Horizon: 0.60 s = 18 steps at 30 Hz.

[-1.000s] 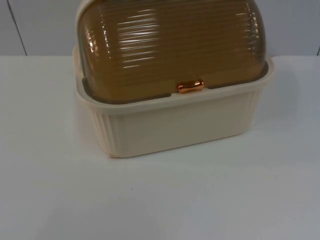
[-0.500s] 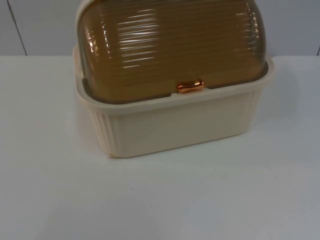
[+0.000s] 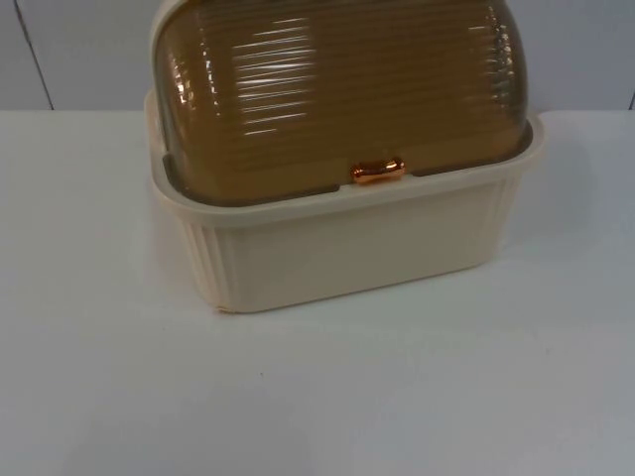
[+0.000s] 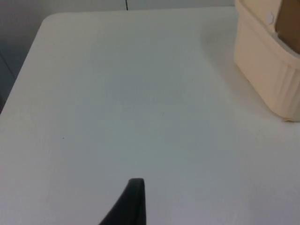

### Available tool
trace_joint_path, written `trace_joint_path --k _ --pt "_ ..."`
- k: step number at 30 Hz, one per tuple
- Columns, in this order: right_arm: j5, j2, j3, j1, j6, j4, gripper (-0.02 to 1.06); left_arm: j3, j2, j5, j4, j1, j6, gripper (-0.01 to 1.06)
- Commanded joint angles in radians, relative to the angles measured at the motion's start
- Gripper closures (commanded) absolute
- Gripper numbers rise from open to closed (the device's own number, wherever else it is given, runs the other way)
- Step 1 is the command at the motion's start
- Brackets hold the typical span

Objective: Open the box lid with the left hand, place the block into the box with the right hand, then close the box lid with the left hand.

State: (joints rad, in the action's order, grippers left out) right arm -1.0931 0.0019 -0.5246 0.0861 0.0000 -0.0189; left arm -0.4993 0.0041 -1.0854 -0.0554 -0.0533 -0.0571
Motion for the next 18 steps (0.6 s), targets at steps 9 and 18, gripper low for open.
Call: trace_joint_path --k 9,18 --pt "0.014 -0.002 0.008 -0.005 0.000 -0.003 -0.01 0.005 -0.004 0.011 0.035 -0.005 0.057 0.00" --pt "0.014 -0.002 0.008 -0.005 0.000 -0.003 -0.01 0.005 -0.004 0.011 0.040 -0.005 0.057 0.00"
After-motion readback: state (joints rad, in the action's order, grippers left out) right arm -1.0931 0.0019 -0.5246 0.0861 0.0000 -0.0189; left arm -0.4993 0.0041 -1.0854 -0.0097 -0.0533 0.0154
